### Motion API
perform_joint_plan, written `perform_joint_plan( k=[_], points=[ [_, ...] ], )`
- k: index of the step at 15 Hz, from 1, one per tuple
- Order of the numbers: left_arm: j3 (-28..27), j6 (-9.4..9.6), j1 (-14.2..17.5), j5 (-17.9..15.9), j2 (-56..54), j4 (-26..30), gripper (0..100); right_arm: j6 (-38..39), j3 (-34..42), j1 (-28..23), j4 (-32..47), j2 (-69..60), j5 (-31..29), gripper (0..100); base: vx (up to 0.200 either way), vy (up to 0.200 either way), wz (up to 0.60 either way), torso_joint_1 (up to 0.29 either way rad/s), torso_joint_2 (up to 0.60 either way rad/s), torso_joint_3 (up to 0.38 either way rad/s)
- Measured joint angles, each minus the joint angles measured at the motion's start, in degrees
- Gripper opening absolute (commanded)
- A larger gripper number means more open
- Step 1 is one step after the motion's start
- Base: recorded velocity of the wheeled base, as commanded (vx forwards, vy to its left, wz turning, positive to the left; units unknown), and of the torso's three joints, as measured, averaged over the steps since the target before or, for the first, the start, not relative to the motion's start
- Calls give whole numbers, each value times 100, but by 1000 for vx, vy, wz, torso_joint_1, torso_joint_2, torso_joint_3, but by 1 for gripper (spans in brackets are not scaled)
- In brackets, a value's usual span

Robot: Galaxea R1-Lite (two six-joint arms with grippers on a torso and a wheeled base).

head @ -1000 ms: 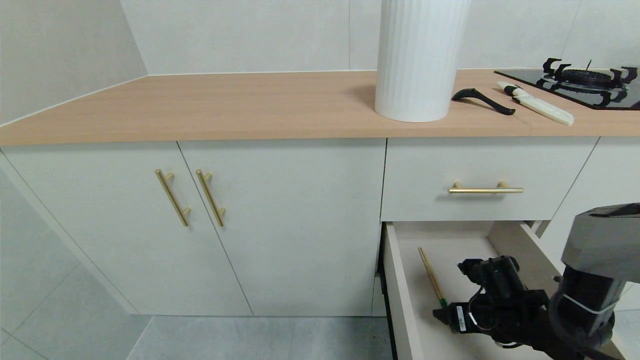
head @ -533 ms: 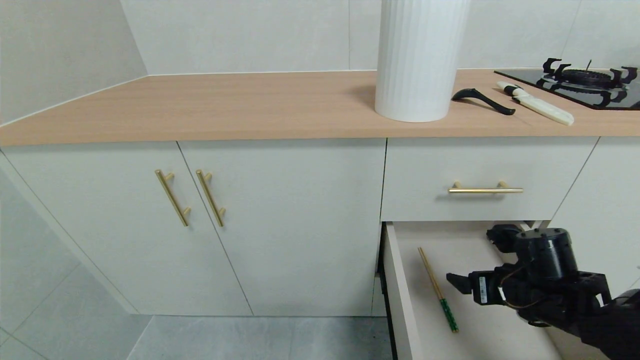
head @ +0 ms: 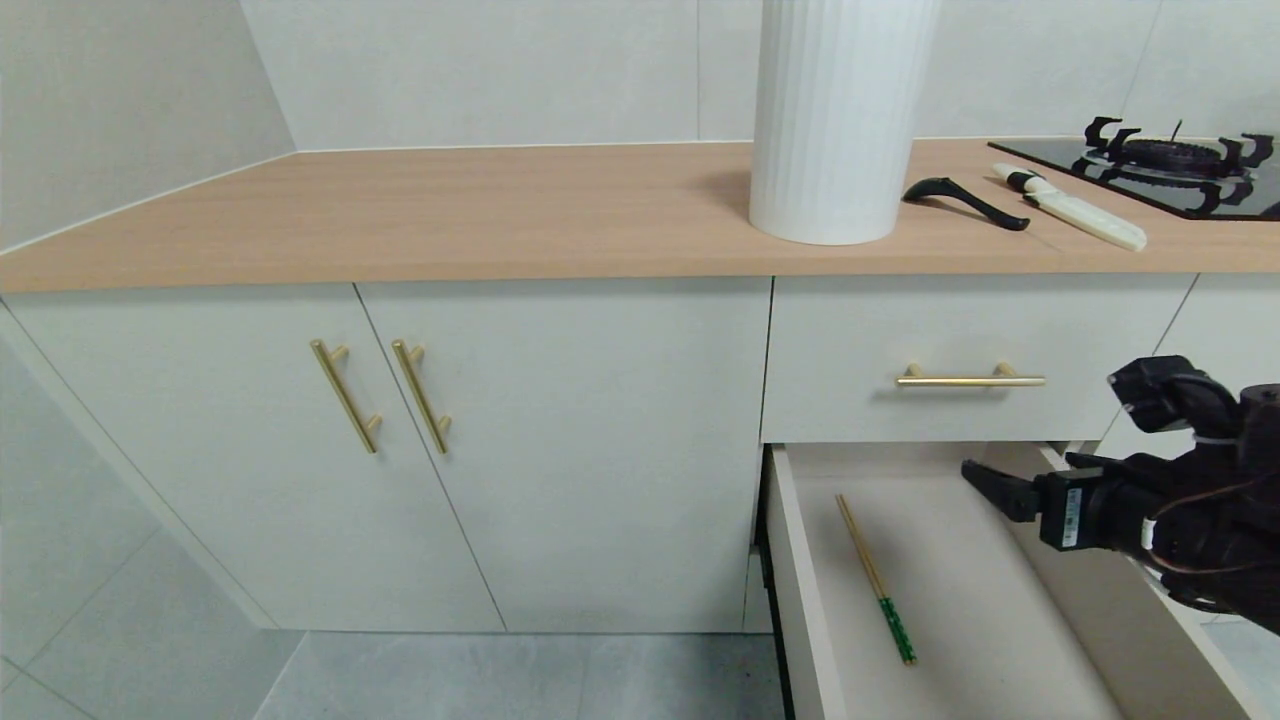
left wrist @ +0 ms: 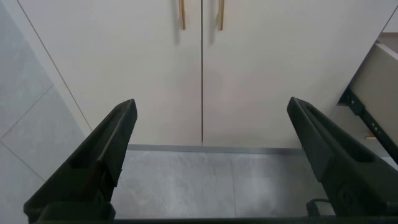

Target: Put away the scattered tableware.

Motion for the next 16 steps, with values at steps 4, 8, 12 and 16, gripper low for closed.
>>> perform_joint_plan(
  k=[4, 8, 12, 16],
  points=[
    [-2, 0, 0, -2, -2, 0, 100, -77, -124, -244, 33, -422, 11, 100, 0, 0, 0, 0, 0, 0],
    [0, -2, 2, -2, 0, 2, 100, -306, -122, -304, 46, -603, 9, 100, 0, 0, 0, 5, -24, -10],
    [0, -2, 0, -2, -2, 10, 100, -336, -113, -306, 46, -695, 1, 100, 0, 0, 0, 71, -262, -256],
    [-2, 0, 0, 0, -2, 2, 100, -378, -98, -306, 39, -775, -29, 100, 0, 0, 0, 171, -530, -294]
  ],
)
